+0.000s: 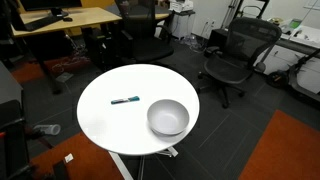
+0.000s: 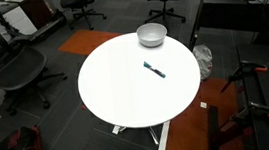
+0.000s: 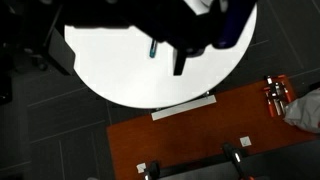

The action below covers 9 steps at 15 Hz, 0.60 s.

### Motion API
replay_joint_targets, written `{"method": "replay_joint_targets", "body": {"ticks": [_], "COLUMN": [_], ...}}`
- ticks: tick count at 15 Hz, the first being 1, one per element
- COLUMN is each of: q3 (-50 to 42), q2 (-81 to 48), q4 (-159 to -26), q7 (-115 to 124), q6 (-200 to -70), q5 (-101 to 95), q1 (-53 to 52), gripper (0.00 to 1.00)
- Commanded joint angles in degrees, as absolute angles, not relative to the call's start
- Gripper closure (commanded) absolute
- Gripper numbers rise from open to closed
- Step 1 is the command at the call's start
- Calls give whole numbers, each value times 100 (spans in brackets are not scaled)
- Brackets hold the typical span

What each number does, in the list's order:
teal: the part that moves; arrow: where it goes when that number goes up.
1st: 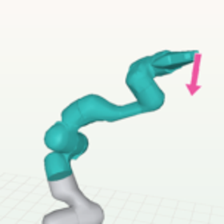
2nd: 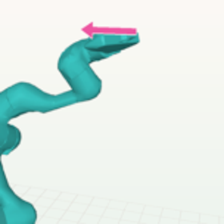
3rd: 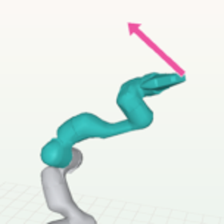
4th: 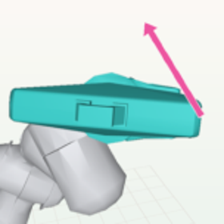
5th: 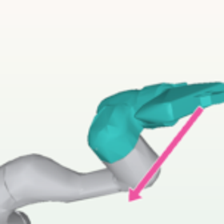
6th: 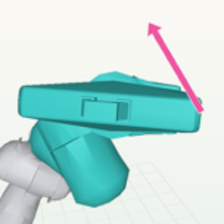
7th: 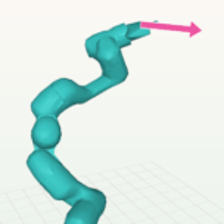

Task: Move the green marker to the right

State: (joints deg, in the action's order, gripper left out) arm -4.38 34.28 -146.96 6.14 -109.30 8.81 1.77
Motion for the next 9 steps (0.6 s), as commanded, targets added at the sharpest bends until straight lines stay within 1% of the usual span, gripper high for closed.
{"method": "replay_joint_targets", "body": {"ticks": [1, 6, 9], "q3": [-367, -367, -240], "q2": [3422, 3422, 3330], "q4": [-14685, -14685, -14718], "q7": [574, 574, 686], "q6": [-10911, -10911, -11132], "q5": [922, 922, 885], "q1": [261, 261, 245], "gripper": [0, 0, 0]}}
